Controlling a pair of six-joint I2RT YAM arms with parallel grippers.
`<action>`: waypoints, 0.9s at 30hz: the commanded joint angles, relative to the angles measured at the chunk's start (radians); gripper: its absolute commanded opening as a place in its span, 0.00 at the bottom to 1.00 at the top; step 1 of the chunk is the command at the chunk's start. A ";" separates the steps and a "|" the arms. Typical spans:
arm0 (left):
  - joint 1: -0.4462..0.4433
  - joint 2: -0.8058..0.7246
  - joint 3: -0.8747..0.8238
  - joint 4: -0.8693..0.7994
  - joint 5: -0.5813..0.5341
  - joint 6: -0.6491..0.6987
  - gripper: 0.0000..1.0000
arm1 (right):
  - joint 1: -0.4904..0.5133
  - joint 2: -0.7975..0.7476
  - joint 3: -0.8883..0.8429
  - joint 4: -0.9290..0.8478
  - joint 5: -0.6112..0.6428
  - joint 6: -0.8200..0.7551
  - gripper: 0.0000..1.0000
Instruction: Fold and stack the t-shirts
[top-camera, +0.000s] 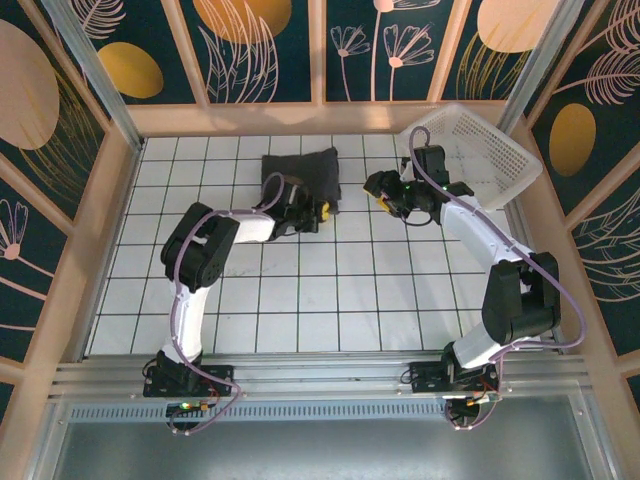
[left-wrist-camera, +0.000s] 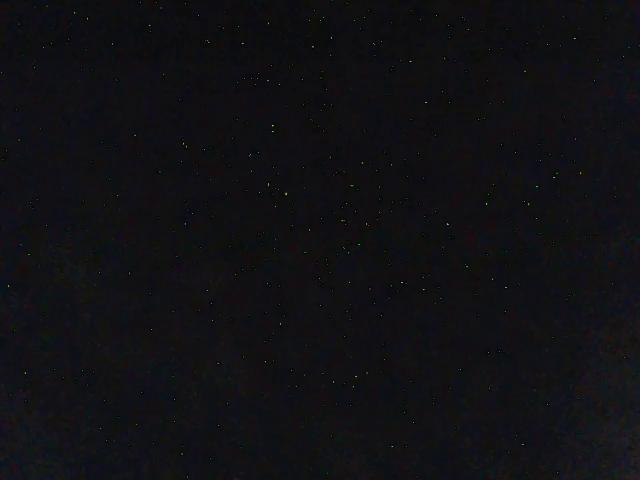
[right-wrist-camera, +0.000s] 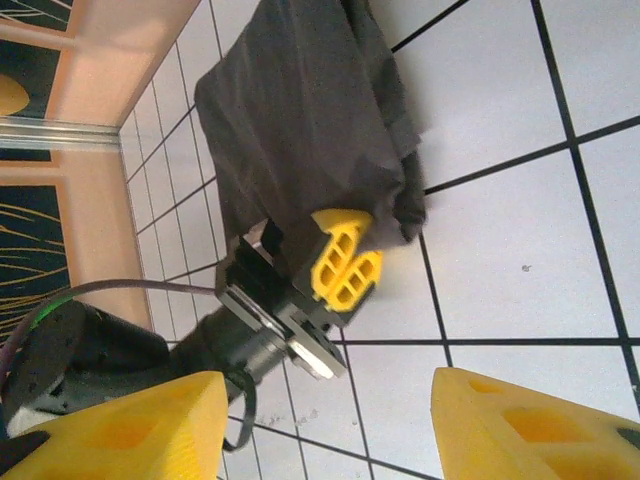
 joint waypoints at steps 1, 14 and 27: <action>0.140 0.010 -0.020 0.030 -0.010 0.086 0.00 | -0.012 0.011 0.071 -0.047 -0.012 -0.053 0.54; 0.630 0.057 0.199 -0.423 0.243 0.912 0.00 | -0.021 0.087 0.149 -0.023 -0.080 -0.086 0.54; 0.706 0.030 0.242 -0.656 0.141 1.156 0.01 | -0.001 0.150 0.210 0.056 -0.130 -0.067 0.53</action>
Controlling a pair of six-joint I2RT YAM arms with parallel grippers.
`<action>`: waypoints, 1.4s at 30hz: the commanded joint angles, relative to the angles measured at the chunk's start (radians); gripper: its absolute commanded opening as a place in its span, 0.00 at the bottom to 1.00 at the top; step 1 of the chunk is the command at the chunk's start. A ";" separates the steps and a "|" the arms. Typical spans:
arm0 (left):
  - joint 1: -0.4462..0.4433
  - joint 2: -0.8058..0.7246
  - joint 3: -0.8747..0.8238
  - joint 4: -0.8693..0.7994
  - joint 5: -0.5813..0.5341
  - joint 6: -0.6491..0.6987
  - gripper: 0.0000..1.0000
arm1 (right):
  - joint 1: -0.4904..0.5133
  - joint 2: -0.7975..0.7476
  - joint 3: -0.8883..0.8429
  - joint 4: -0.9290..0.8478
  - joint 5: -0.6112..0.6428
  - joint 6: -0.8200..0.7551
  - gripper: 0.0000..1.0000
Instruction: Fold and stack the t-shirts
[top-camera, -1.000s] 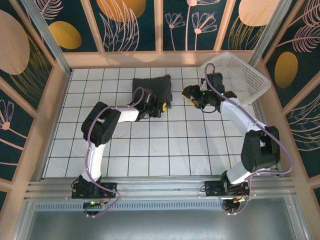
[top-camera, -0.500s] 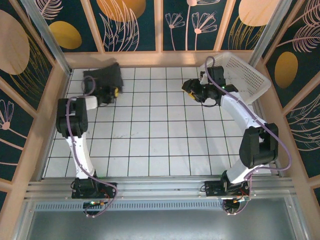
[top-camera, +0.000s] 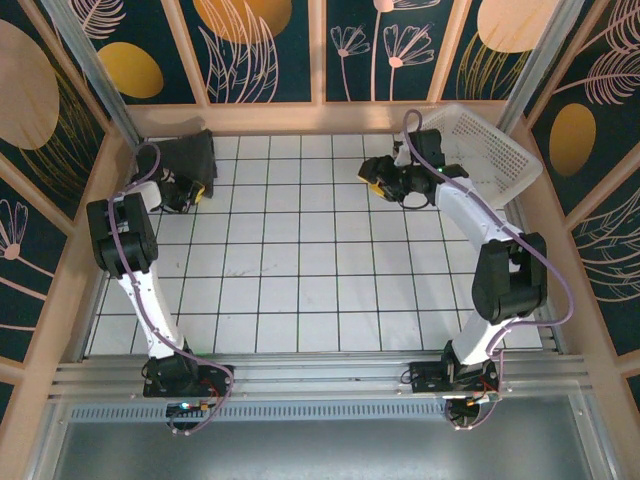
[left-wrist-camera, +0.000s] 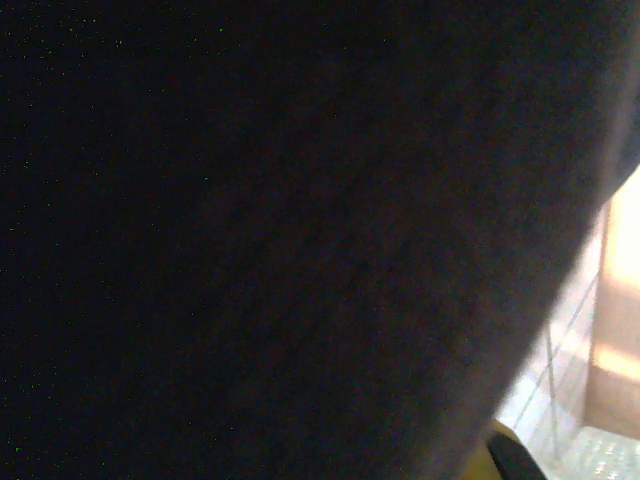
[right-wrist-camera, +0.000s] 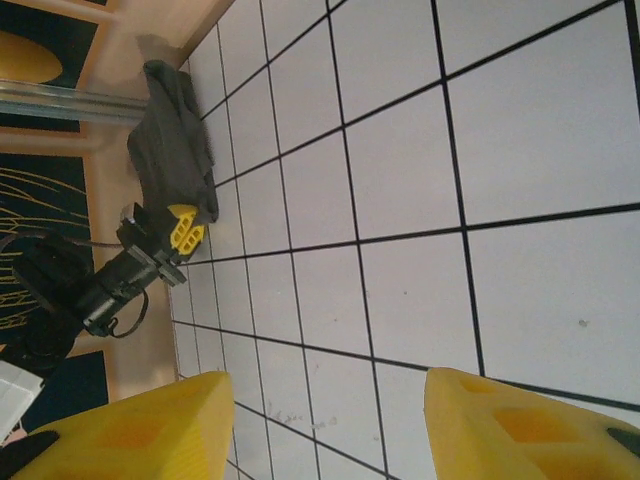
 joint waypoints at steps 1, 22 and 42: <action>0.007 -0.031 -0.009 -0.098 -0.041 0.076 0.01 | 0.016 0.005 0.034 0.079 -0.036 -0.006 0.53; -0.060 -0.646 -0.379 -0.002 -0.415 -0.104 0.99 | 0.028 -0.152 -0.145 0.469 0.010 0.128 0.99; -0.240 -1.406 -1.120 0.514 -0.984 0.634 0.99 | -0.122 -0.661 -0.934 0.820 1.052 -0.481 0.99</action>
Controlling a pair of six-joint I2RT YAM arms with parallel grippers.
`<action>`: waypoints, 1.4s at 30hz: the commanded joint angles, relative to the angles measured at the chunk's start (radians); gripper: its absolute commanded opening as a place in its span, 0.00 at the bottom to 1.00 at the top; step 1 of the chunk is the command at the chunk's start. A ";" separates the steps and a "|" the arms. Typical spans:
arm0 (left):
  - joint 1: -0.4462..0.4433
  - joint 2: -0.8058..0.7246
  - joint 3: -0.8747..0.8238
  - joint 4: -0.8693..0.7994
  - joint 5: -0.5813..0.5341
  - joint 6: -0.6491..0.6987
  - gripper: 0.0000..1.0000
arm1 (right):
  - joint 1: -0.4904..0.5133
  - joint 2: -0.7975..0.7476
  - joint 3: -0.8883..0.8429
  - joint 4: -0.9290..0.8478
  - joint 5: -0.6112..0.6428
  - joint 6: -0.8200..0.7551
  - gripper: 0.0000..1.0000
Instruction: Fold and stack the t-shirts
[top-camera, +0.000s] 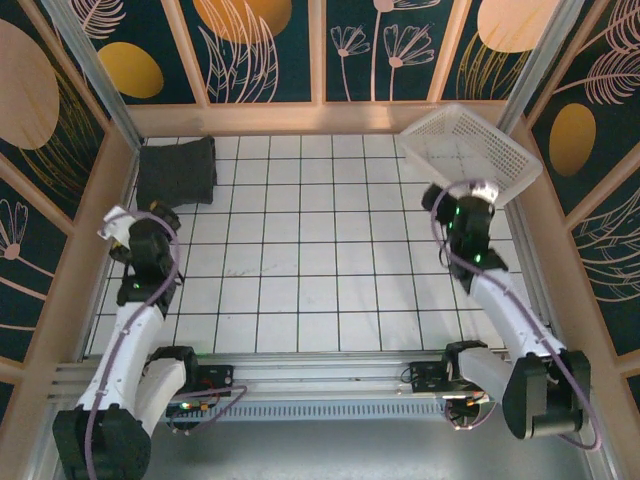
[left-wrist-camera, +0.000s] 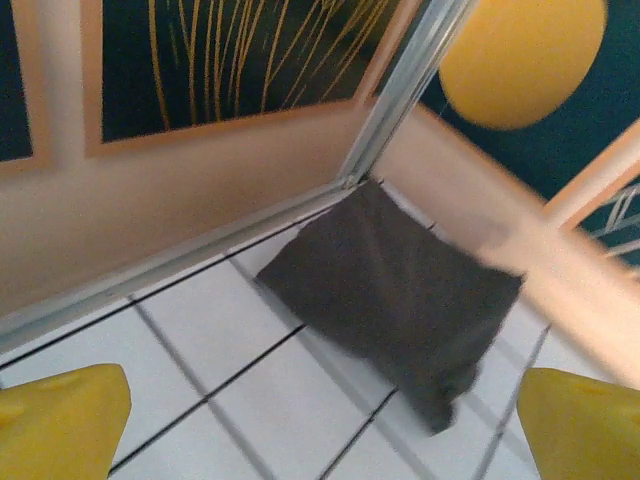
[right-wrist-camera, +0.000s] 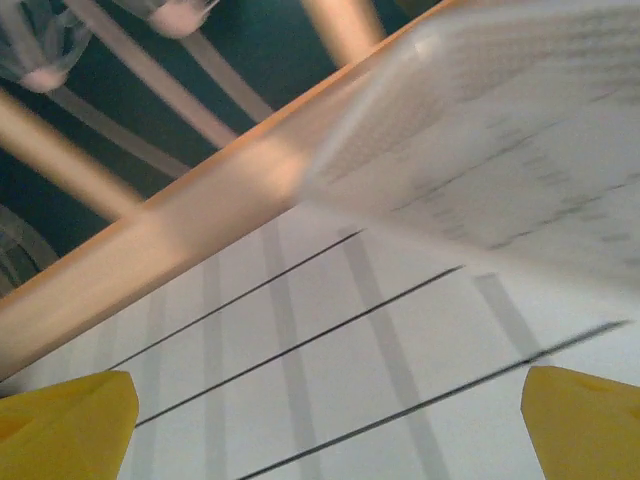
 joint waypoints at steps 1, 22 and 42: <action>-0.003 -0.013 -0.148 0.320 0.077 0.311 0.99 | -0.002 0.039 -0.120 0.287 0.196 -0.224 0.99; -0.014 0.662 -0.242 1.172 0.295 0.413 0.99 | -0.166 0.465 -0.291 0.979 -0.185 -0.325 0.99; -0.014 0.696 -0.275 1.252 0.272 0.405 0.99 | -0.139 0.515 -0.328 1.086 -0.151 -0.348 0.99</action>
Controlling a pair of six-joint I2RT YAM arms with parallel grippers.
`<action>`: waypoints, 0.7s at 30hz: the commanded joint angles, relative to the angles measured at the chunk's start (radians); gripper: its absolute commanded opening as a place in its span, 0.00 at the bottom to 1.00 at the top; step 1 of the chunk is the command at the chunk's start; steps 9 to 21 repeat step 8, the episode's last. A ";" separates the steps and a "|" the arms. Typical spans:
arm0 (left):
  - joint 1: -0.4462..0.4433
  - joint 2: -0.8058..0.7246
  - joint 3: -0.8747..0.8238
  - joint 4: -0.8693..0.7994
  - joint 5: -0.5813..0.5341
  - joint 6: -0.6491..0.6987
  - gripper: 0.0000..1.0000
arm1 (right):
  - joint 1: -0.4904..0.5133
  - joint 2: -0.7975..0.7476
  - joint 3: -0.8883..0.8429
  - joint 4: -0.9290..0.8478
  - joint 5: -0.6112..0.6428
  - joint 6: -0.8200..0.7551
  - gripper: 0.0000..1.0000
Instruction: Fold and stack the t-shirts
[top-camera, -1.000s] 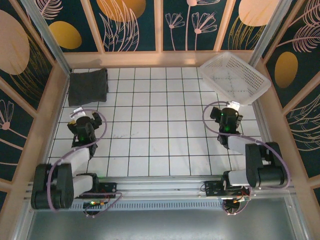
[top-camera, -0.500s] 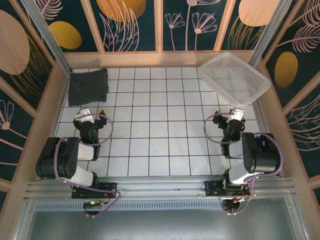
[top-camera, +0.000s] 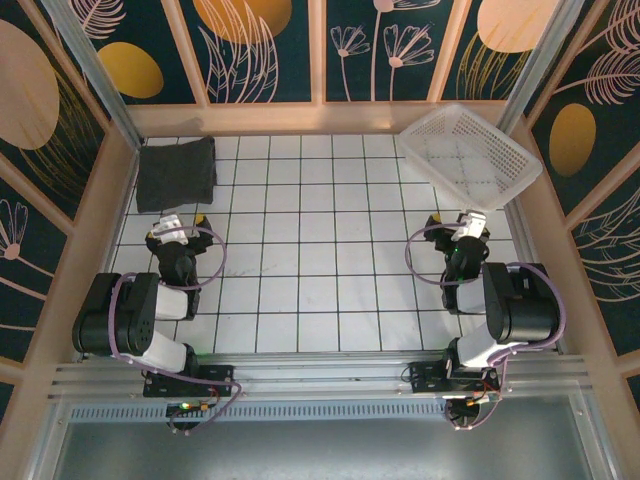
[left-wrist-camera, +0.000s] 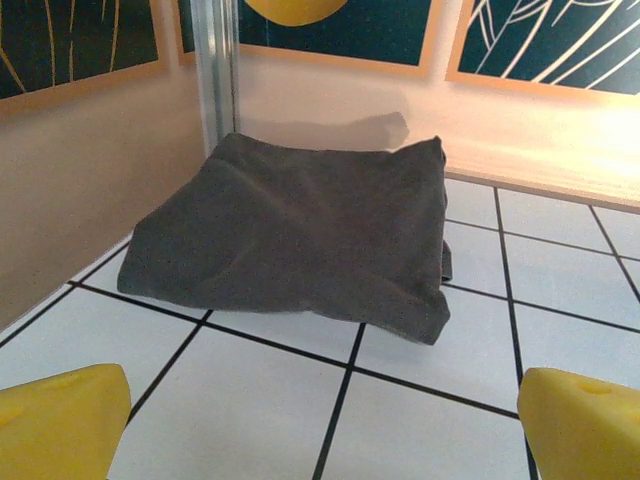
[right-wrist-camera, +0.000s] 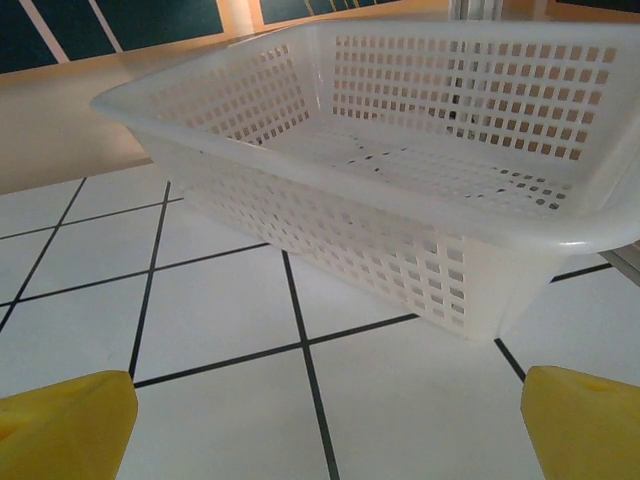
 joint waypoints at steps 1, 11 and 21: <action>-0.002 -0.001 0.010 0.042 0.010 0.015 0.99 | 0.006 0.006 0.009 0.045 -0.009 -0.014 0.99; -0.002 0.001 0.012 0.041 0.010 0.014 0.99 | 0.003 0.007 0.010 0.044 -0.013 -0.015 0.99; -0.002 0.001 0.012 0.041 0.010 0.014 0.99 | 0.003 0.007 0.010 0.044 -0.013 -0.015 0.99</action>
